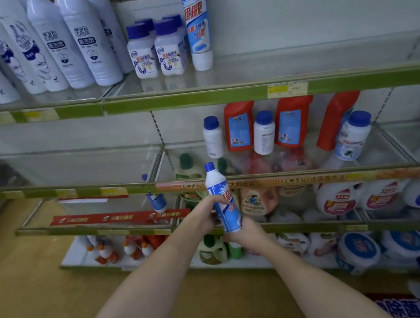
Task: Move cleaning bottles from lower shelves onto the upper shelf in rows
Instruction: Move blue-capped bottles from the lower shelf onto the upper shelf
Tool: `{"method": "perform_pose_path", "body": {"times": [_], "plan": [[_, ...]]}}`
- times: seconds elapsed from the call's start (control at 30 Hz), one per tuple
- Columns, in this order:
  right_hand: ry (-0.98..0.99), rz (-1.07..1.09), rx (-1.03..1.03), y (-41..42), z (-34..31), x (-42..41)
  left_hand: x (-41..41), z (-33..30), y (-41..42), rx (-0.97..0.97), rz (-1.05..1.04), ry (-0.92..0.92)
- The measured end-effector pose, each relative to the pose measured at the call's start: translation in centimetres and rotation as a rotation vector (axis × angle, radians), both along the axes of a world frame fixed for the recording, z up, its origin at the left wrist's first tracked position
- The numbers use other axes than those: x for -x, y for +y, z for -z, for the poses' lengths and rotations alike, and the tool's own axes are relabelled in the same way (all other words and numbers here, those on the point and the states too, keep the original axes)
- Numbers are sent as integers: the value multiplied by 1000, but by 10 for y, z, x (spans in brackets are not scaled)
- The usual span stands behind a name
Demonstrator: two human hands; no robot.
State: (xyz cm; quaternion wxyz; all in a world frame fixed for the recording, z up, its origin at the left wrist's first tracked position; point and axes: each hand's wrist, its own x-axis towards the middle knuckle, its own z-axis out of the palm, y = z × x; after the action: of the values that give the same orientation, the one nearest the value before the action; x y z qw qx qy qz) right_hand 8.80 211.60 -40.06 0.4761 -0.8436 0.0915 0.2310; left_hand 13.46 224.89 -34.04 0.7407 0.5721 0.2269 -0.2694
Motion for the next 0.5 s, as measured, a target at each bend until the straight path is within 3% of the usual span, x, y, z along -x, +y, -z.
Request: {"method": "perform_pose_path", "body": {"times": [0.13, 0.2, 0.37, 0.5], "plan": [[-91, 4, 287, 13, -12, 4, -3, 2, -2, 12, -116, -19], [-67, -33, 294, 17, -13, 2, -5, 4, -1, 26, -183, -30], [75, -95, -156, 7, -13, -5, -5, 8, 9, 131, -277, -48], [101, -52, -274, 5, -13, -9, -4, 7, 5, 227, -290, -62]]}}
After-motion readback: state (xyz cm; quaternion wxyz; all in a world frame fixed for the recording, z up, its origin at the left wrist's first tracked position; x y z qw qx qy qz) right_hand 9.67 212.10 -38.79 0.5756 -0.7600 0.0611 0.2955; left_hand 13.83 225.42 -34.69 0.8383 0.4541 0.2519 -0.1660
